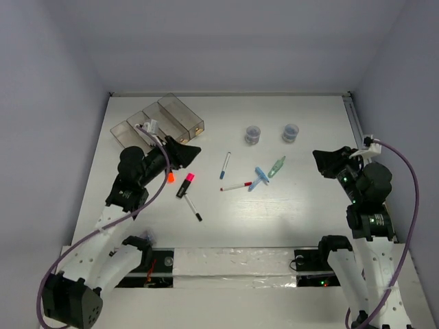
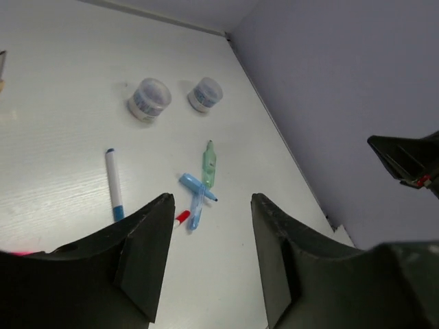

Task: Sort the stationery into containers
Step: Pick up the stationery from the center of the board.

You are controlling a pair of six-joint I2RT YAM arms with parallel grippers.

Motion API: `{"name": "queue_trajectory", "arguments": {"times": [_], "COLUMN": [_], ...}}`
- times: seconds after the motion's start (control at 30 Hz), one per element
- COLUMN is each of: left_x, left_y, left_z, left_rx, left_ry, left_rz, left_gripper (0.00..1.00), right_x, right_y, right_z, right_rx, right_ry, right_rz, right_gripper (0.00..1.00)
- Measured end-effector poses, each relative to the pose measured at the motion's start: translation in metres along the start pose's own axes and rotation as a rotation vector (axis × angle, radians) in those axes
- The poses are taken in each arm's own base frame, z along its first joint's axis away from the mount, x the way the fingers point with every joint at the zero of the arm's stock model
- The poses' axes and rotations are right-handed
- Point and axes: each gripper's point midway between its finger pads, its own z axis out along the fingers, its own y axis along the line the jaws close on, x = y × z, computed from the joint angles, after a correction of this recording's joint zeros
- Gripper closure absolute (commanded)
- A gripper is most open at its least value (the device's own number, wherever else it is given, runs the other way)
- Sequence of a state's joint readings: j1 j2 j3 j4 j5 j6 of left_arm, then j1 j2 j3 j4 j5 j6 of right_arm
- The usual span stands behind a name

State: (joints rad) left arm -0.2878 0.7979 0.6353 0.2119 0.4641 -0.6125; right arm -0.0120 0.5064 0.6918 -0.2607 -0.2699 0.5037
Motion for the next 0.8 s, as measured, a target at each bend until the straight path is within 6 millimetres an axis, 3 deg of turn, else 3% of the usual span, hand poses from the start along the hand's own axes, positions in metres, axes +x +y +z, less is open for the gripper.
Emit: {"name": "queue_trajectory", "arguments": {"times": [0.07, 0.17, 0.27, 0.33, 0.37, 0.4, 0.47, 0.63, 0.8], "left_x": [0.004, 0.027, 0.047, 0.055, 0.059, 0.062, 0.071, 0.099, 0.119], "left_y": [-0.007, -0.035, -0.044, -0.035, -0.025, -0.017, 0.000, 0.041, 0.060], "left_z": [0.012, 0.042, 0.086, 0.114, 0.129, 0.141, 0.170, 0.221, 0.261], "left_rx": [0.026, 0.070, 0.033, -0.040, -0.086, -0.125, -0.203, -0.344, -0.412], "left_ry": [0.004, 0.081, 0.141, 0.153, 0.163, 0.167, 0.192, 0.265, 0.321], "left_rz": [0.001, 0.022, 0.068, 0.110, 0.133, 0.157, 0.206, 0.314, 0.405], "left_gripper": [0.63, 0.66, 0.63, 0.60, 0.56, 0.53, 0.47, 0.30, 0.24], "right_x": [0.001, 0.006, 0.008, 0.008, 0.008, 0.008, 0.009, 0.017, 0.024], "right_y": [0.000, -0.001, -0.001, 0.000, 0.000, 0.000, 0.001, 0.002, 0.002], "right_z": [0.001, 0.004, 0.005, 0.005, 0.005, 0.005, 0.004, 0.005, 0.007], "right_rx": [-0.001, -0.004, -0.007, -0.009, -0.009, -0.010, -0.015, -0.036, -0.052], "right_ry": [0.008, 0.030, 0.041, 0.041, 0.041, 0.041, 0.040, 0.066, 0.093], "right_rz": [0.009, 0.015, 0.019, 0.020, 0.019, 0.023, 0.020, 0.029, 0.038], "right_gripper": [0.95, 0.95, 0.80, 0.70, 0.61, 0.44, 0.27, 0.17, 0.12]}}
